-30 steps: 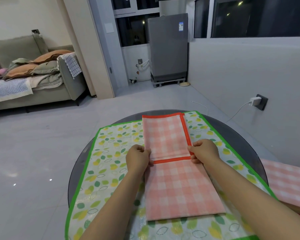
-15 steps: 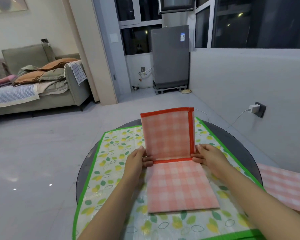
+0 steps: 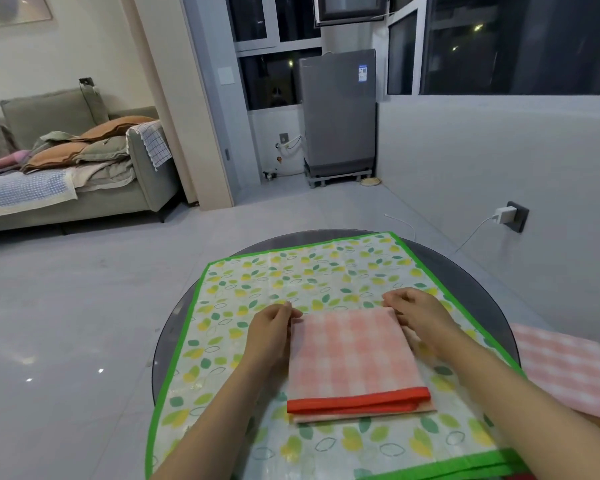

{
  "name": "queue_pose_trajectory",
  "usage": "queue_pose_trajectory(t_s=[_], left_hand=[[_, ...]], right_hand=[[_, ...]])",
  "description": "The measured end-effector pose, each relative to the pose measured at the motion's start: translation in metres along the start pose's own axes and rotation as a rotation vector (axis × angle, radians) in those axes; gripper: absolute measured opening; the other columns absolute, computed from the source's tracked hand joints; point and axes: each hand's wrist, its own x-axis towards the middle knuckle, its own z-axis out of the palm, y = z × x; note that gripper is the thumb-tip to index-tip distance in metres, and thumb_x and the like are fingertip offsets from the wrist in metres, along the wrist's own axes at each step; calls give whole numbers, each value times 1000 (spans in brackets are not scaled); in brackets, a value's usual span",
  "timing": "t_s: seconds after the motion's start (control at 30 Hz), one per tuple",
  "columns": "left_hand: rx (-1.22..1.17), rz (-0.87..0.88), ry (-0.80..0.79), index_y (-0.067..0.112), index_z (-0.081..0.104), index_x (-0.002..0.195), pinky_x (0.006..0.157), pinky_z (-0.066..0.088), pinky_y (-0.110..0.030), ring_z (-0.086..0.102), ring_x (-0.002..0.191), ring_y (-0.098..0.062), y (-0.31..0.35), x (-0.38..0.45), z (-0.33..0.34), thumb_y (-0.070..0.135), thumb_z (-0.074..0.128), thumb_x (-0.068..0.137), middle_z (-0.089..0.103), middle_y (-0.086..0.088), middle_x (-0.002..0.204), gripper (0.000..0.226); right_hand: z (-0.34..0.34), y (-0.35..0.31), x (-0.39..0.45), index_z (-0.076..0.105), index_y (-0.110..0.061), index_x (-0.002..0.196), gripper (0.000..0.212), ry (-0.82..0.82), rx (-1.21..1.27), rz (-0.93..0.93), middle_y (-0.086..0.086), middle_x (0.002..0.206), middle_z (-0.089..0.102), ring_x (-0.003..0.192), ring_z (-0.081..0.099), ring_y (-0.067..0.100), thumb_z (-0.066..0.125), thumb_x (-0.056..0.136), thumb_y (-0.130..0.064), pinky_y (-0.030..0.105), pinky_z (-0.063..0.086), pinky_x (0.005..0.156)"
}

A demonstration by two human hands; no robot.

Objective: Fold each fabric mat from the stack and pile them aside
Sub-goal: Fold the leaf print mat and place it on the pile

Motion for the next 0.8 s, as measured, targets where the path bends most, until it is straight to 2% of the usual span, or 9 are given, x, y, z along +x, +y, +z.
queue_pose_trajectory(t_s=[0.07,0.17,0.23,0.3,0.37,0.47,0.57,0.63,0.8], left_hand=[[94,52,13,16,68,68,79,50,-30,64,89,-17,1,-3,1,17,51,94,69,3,78,30],[193,123,37,13,66,68,64,45,-22,63,71,-17,6,-10,5,13,52,91,64,5,66,27],[247,166,49,8,69,73,61,44,-21,60,66,-15,5,-10,8,13,55,89,64,5,68,21],[352,218,61,10,69,77,63,41,-16,59,75,-12,3,-7,11,16,57,87,64,3,77,17],[490,265,86,15,68,85,71,41,-20,57,91,-17,-3,-4,14,20,56,85,61,0,90,12],[709,347,96,13,59,120,96,34,-26,40,120,-19,-2,-9,22,23,48,89,51,-4,122,35],[897,442,-117,12,35,145,118,8,-33,20,142,-19,6,-18,37,36,22,89,30,-4,153,62],[983,419,-263,14,19,150,119,-7,-35,4,147,-16,5,-20,48,37,11,87,12,-3,159,68],[1090,408,-342,21,6,152,118,-9,-34,-5,147,-15,-8,-22,53,32,18,100,1,1,160,54]], right_hand=[[1,0,-1,65,-12,97,10,-4,-63,-51,1,99,67,86,62,11,64,87,-14,19,48,71],[3,2,-3,65,-15,97,18,-9,-122,-113,1,101,66,91,61,11,69,81,-7,18,46,75],[5,2,-2,64,-18,97,20,-6,-209,-127,-1,103,64,93,59,12,68,81,-7,17,45,75],[7,2,-3,62,-21,99,21,4,-333,-163,-2,104,62,91,56,11,66,82,-8,14,42,69],[11,1,-7,61,-23,105,23,27,-503,-238,-3,109,59,99,53,13,61,85,-12,20,42,76],[19,-4,-15,56,-26,123,31,92,-910,-396,-7,125,54,119,41,17,47,93,-23,30,35,98],[31,-9,-22,39,-25,140,41,2,-1075,-525,-7,144,41,134,29,15,34,99,-26,30,14,113],[40,-4,-25,26,-22,146,46,-117,-1109,-490,-5,153,27,142,17,13,24,101,-27,30,3,116],[44,12,-30,4,-22,150,52,-237,-1225,-410,-5,158,2,145,-5,9,15,101,-33,32,-9,116]])
